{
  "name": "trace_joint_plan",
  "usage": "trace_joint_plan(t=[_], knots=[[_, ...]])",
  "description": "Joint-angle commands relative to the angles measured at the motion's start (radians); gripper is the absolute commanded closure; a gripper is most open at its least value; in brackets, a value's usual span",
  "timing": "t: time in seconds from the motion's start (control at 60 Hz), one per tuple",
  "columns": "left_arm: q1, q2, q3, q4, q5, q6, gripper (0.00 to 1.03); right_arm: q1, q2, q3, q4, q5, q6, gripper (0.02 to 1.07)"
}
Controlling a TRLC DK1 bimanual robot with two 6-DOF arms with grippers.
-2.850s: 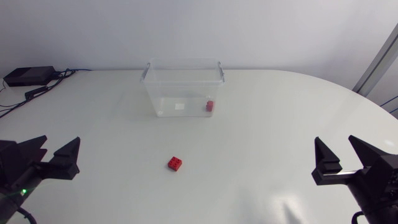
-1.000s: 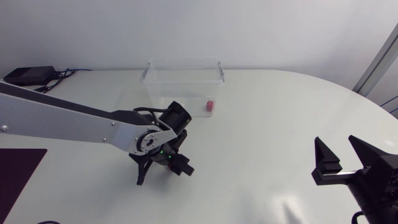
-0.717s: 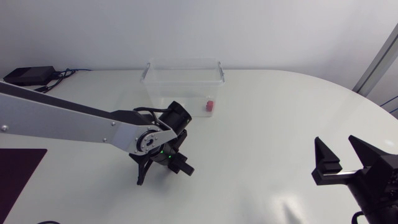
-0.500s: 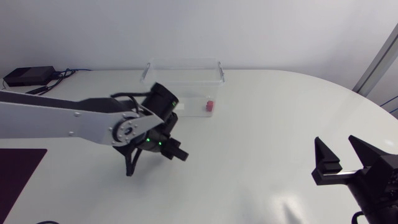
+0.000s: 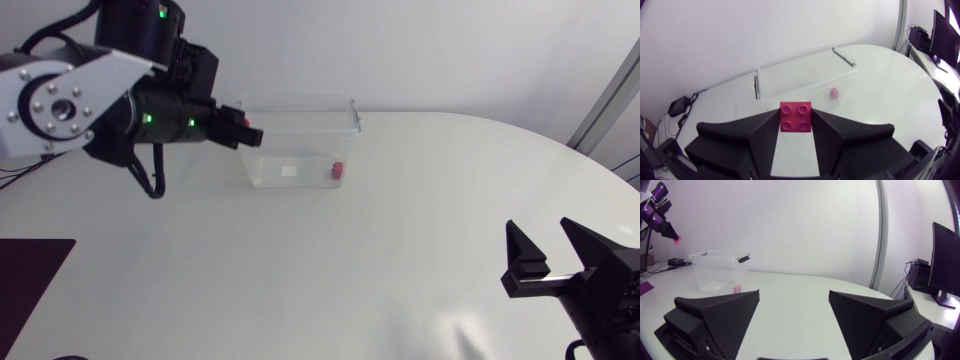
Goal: Place the duplo bricks in the container
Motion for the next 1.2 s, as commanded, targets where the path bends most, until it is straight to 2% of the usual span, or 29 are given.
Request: trace_joint_plan(t=[0.0, 0.217, 0.283, 0.317, 0.333, 0.367, 0.383, 0.4, 0.467, 0.567, 0.783, 1.017, 1.133, 1.167, 1.183], knots=[[0.016, 0.054, 0.091, 0.005, -0.007, 0.024, 0.76, -0.009, -0.006, -0.02, 0.01, -0.003, -0.007, 0.07], [0.022, 0.12, 0.139, 0.028, -0.007, 0.044, 0.75, -0.009, -0.006, -0.02, 0.01, -0.003, -0.007, 0.07], [0.027, 0.175, 0.202, 0.046, -0.007, 0.067, 0.75, -0.009, -0.006, -0.02, 0.01, -0.003, -0.007, 0.07], [0.042, 0.241, 0.289, 0.06, -0.007, 0.068, 0.72, -0.009, -0.006, -0.02, 0.01, -0.003, -0.007, 0.07], [0.048, 0.272, 0.32, 0.06, -0.008, 0.065, 0.65, -0.009, -0.006, -0.02, 0.01, -0.003, -0.007, 0.07], [0.056, 0.339, 0.414, 0.037, -0.011, 0.062, 0.34, -0.009, -0.006, -0.02, 0.01, -0.003, -0.007, 0.07], [0.057, 0.387, 0.469, 0.009, -0.018, 0.062, 0.08, -0.009, -0.006, -0.02, 0.01, -0.003, -0.007, 0.07], [0.061, 0.41, 0.502, -0.008, -0.022, 0.062, 0.0, -0.009, -0.006, -0.02, 0.01, -0.003, -0.007, 0.07], [0.068, 0.477, 0.601, -0.052, -0.031, 0.062, 0.03, -0.009, -0.006, -0.02, 0.01, -0.003, -0.007, 0.07], [0.065, 0.457, 0.565, -0.046, -0.033, 0.062, 0.03, -0.009, -0.006, -0.02, 0.01, -0.003, -0.007, 0.07], [0.087, 0.267, 0.361, 0.005, -0.033, 0.061, 0.03, -0.009, -0.006, -0.02, 0.01, -0.003, -0.007, 0.07], [0.149, -0.014, 0.173, 0.02, -0.027, 0.074, 0.03, -0.009, -0.006, -0.02, 0.01, -0.003, -0.007, 0.07], [0.18, -0.147, 0.052, 0.035, 0.019, 0.074, 0.03, -0.009, -0.006, -0.02, 0.01, -0.003, -0.007, 0.07], [0.188, -0.189, 0.009, 0.042, 0.042, 0.074, 0.03, -0.009, -0.006, -0.02, 0.01, -0.003, -0.007, 0.07], [0.2, -0.236, -0.036, 0.048, 0.081, 0.076, 0.03, -0.009, -0.006, -0.02, 0.01, -0.003, -0.007, 0.07]])
